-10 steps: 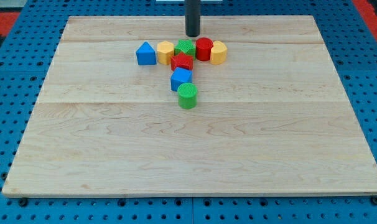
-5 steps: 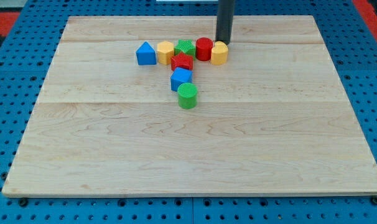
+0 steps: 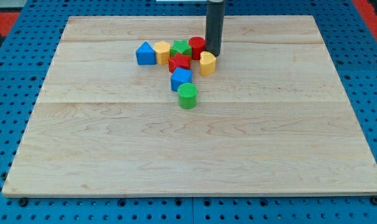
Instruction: Push yellow heart towards left
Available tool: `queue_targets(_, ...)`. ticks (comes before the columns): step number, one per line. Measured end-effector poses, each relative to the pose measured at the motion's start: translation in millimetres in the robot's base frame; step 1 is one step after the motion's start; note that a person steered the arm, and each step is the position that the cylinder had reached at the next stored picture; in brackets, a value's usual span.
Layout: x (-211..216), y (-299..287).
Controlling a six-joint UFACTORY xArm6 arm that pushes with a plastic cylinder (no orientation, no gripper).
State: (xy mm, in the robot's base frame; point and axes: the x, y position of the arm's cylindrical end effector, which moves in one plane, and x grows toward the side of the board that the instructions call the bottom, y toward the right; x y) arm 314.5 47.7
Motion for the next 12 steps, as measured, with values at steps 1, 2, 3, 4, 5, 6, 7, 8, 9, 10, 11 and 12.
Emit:
queue_targets(1, 6, 1)
queue_targets(2, 23, 13)
queue_targets(3, 50, 25)
queue_targets(4, 70, 25)
queue_targets(5, 70, 25)
queue_targets(6, 70, 25)
queue_targets(7, 65, 25)
queue_targets(8, 55, 25)
queue_targets(9, 44, 25)
queue_targets(10, 43, 25)
queue_targets(11, 46, 25)
queue_targets(12, 46, 25)
